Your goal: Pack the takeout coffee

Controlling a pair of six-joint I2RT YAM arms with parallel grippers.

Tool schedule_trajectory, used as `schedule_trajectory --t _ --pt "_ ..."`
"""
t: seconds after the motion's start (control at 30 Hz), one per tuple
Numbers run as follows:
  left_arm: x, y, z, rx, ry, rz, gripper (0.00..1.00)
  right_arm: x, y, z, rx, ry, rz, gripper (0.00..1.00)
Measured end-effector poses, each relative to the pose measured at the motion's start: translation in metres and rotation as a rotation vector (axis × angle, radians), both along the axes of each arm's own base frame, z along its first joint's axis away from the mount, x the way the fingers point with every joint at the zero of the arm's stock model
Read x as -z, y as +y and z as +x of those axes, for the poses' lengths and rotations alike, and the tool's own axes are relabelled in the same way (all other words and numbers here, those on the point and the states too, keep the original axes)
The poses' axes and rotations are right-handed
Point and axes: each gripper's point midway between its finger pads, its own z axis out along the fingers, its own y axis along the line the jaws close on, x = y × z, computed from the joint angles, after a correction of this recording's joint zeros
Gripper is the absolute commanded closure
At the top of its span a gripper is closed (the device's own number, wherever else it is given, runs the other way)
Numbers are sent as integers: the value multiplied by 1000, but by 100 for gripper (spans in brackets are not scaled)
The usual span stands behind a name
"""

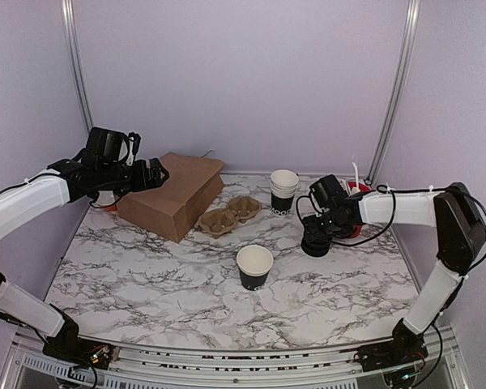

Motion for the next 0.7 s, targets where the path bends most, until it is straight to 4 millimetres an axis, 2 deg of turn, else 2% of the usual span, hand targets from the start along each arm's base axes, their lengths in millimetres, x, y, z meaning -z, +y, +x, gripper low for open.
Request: schedule_trajectory --t 0.23,0.4,0.53,0.7 --pt "3 0 1 1 8 1 1 -18 3 -2 -9 -24 8 28" --pt "5 -1 1 4 13 0 1 -34 17 -9 -47 -41 21 28" --pt "5 -1 1 4 15 -3 1 -52 38 -21 -109 -53 42 28" --pt "5 -2 1 7 18 -9 1 -80 77 -47 -229 -74 99 28"
